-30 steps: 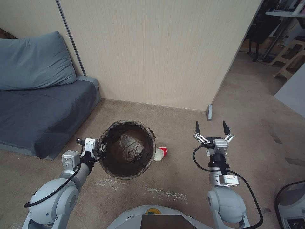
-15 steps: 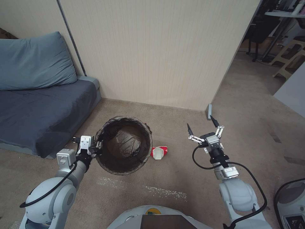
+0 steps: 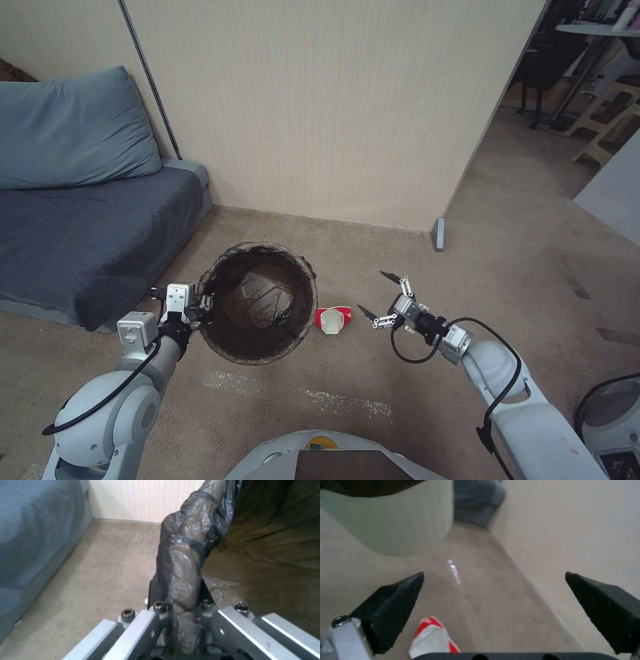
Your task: Pick up the trash bin, then pick up the garbage from the floor and place it into the trash bin.
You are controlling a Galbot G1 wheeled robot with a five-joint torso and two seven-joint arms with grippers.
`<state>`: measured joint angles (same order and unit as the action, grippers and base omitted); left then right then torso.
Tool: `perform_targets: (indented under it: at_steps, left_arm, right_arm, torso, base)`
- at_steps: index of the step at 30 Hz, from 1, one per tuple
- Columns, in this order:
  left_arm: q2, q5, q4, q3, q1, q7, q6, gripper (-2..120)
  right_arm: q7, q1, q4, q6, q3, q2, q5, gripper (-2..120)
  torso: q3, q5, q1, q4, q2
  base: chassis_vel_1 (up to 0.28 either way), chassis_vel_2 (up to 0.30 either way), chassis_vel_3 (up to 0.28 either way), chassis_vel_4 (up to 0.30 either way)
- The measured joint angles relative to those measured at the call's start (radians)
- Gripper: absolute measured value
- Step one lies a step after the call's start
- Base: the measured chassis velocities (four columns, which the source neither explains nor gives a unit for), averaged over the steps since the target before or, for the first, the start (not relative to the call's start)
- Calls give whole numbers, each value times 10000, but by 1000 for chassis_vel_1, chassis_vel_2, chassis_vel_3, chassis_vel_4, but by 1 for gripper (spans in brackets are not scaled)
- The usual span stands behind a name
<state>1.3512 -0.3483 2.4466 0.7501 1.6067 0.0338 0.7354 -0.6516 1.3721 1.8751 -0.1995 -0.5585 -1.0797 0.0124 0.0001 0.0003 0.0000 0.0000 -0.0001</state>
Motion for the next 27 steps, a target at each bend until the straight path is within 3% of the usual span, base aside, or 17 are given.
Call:
perform_targets:
  at_steps: [5, 11, 27]
  left_arm:
    - [132, 97, -43, -2, 0, 4, 0, 0]
    - [244, 201, -115, -56, 5, 13, 0, 0]
    - [515, 279, -291, -174, -84, 12, 0, 0]
  right_arm:
    - [-911, -929, -561, 509, 935, 824, -592, 100]
    - [-1261, -1816, -1009, 980, 1936, 1368, -1220, 100]
    - [-1827, -3661, -2462, 1651, 4036, 1432, -1523, 100]
  torso:
    - [0, -2, 0, 1, 0]
    - [0, -3, 0, -1, 0]
    - [0, -4, 0, 0, 0]
  base:
    - [0, 0, 0, 0]
    - [0, 0, 0, 0]
    - [0, 0, 0, 0]
